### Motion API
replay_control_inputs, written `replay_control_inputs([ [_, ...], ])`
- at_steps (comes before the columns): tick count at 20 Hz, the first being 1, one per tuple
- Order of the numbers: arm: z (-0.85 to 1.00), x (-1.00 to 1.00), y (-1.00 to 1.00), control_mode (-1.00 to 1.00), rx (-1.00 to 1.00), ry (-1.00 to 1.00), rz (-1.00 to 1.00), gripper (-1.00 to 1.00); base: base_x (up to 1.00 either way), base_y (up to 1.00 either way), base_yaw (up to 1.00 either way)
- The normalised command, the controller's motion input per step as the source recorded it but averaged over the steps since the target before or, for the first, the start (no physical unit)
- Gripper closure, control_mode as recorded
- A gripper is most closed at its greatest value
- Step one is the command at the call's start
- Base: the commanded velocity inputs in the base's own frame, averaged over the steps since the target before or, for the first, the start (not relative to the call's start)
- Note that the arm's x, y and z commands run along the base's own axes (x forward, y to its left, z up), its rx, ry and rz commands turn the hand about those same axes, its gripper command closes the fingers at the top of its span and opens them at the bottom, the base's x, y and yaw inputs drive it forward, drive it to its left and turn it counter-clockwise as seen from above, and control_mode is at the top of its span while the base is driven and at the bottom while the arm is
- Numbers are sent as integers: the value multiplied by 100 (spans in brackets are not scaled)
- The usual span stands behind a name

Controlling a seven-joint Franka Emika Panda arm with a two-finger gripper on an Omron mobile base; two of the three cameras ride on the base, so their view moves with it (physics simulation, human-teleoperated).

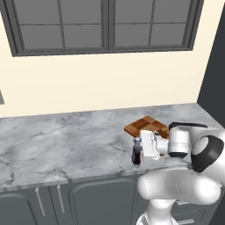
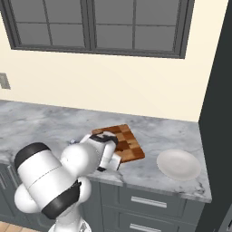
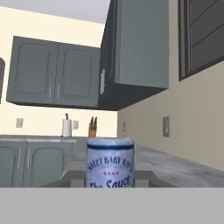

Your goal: Pick the chicken drumstick from the plate and place it on the cutting board. Then pick the condiment bottle from the cabinet and place it next to the cutting board.

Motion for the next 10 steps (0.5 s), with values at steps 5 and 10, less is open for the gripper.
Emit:
replay_control_inputs([
  [5, -18, 16, 15, -100, 0, -1, -9, 100, 0, 0, 0],
  [10, -32, 14, 16, -100, 0, -3, -8, 100, 0, 0, 0],
])
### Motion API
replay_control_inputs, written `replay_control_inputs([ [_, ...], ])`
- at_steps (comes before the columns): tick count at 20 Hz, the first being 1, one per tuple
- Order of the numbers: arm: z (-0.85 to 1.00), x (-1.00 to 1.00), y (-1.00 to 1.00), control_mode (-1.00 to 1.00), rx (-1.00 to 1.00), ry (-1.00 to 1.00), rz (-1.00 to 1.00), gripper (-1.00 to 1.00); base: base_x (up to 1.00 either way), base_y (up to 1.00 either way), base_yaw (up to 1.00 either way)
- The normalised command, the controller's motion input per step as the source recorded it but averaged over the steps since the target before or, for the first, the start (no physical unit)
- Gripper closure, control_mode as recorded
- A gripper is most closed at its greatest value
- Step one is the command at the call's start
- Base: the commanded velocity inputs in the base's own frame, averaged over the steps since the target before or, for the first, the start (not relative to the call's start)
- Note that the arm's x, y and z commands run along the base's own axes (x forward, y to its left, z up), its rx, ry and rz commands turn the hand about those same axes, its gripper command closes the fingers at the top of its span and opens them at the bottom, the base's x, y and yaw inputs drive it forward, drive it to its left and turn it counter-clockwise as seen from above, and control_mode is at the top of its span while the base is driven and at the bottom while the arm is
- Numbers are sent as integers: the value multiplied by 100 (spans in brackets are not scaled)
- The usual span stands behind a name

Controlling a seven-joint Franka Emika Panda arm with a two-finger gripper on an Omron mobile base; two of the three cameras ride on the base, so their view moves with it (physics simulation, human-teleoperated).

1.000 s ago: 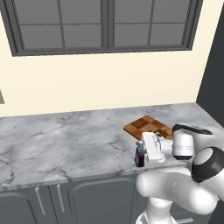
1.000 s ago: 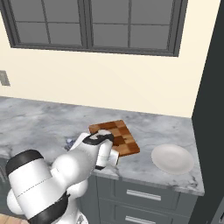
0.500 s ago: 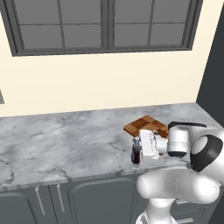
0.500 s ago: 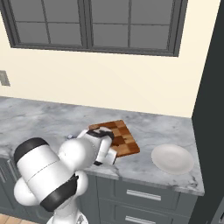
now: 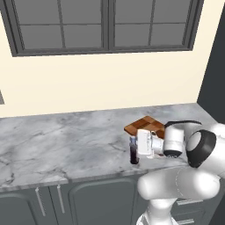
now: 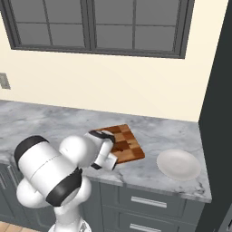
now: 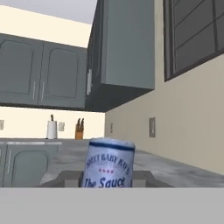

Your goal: Pick the chicken drumstick from the plate and place it on the cutting board. Then pick the condiment bottle from the cabinet and place it next to the cutting board.

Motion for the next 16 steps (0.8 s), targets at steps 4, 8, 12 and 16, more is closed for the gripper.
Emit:
replay_control_inputs([
  [4, -39, 15, 15, -100, 0, -5, -8, 100, 0, 0, 0],
  [8, -49, 11, 12, -100, 0, -8, -7, 100, 0, 0, 0],
  [12, -66, 1, 2, -100, 0, -16, -3, 100, 0, 0, 0],
  [16, -66, -5, 0, -100, 0, -25, 0, 100, 0, 0, 0],
])
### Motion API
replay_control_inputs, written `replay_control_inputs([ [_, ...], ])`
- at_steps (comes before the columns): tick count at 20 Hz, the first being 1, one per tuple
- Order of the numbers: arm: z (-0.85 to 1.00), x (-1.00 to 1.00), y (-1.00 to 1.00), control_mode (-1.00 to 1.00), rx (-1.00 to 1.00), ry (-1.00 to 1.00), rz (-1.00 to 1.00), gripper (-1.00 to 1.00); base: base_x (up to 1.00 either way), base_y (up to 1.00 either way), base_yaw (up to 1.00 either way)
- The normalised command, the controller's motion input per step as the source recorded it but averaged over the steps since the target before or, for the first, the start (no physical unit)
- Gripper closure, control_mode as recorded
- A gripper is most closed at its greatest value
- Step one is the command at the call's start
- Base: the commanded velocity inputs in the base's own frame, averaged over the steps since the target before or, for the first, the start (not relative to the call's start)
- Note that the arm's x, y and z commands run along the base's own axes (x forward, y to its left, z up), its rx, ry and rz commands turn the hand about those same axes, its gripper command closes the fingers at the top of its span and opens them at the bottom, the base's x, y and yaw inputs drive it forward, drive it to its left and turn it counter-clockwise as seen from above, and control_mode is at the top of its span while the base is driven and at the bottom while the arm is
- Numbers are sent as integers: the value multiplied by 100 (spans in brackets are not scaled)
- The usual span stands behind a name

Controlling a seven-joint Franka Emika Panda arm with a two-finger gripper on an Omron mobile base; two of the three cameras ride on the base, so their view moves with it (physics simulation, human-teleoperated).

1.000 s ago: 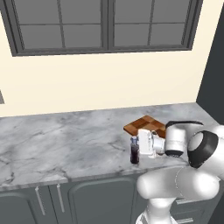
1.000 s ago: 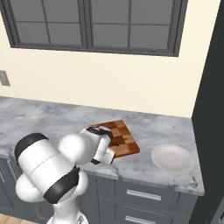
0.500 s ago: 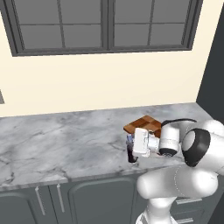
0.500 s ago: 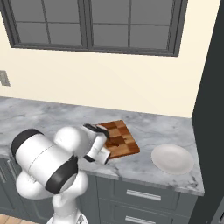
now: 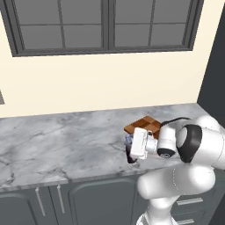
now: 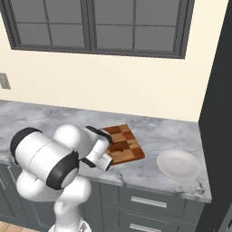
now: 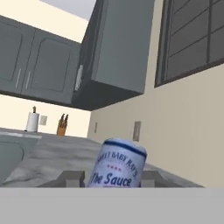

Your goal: Pick the chicken drumstick from the plate and place it on the cutting board. Then pick the condiment bottle from the cabinet and place it next to the cutting board.

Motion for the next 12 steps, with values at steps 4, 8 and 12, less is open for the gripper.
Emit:
replay_control_inputs([
  [4, -64, -16, 0, -100, 0, -30, 0, 100, 0, 0, 0],
  [8, -57, -15, 0, -100, 0, -27, 0, 100, 0, 0, 0],
  [12, -47, -15, 0, -100, 0, -23, 0, 100, 0, 0, 0],
])
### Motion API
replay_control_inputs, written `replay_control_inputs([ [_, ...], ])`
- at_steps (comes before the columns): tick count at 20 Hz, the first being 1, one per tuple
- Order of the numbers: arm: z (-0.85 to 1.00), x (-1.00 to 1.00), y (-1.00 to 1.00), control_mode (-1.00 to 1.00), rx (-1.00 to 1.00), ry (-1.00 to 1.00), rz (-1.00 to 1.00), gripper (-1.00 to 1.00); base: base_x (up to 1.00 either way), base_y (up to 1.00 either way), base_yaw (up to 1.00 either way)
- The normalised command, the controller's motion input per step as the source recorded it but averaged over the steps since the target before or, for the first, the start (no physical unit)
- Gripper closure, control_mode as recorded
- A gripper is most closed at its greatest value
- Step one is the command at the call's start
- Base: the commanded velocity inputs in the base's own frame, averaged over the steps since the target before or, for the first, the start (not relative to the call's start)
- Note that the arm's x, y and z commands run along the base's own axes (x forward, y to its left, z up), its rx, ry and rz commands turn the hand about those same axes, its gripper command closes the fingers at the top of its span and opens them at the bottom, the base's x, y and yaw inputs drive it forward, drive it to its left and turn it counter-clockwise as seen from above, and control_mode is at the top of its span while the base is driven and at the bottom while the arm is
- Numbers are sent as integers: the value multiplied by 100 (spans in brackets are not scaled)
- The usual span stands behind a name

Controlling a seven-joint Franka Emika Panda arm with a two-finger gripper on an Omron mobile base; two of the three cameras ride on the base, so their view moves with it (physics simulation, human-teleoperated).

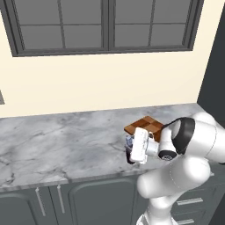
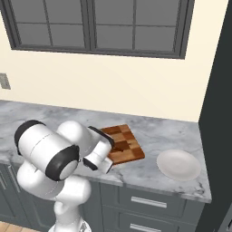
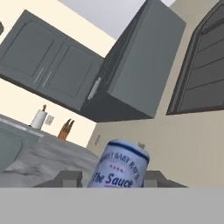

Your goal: Pick the chicken drumstick from the plate and place it on the cutting board. Then pick the condiment bottle from the cabinet and place it next to the cutting board.

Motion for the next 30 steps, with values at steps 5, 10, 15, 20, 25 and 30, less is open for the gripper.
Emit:
replay_control_inputs([
  [5, -37, -5, -5, -100, 0, -16, 0, -100, 0, 0, 0],
  [10, -33, -4, -18, -100, 4, -13, 0, -100, 0, 0, 0],
  [15, -37, -2, -27, -100, 7, -9, 0, -100, 0, 0, 0],
  [20, -41, -7, -24, -100, 7, -9, 0, -100, 0, 0, 0],
  [25, -29, -6, -8, -100, 8, -6, 0, -100, 0, 0, 0],
  [30, -13, -5, 0, -100, 7, -1, 0, -100, 0, 0, 0],
])
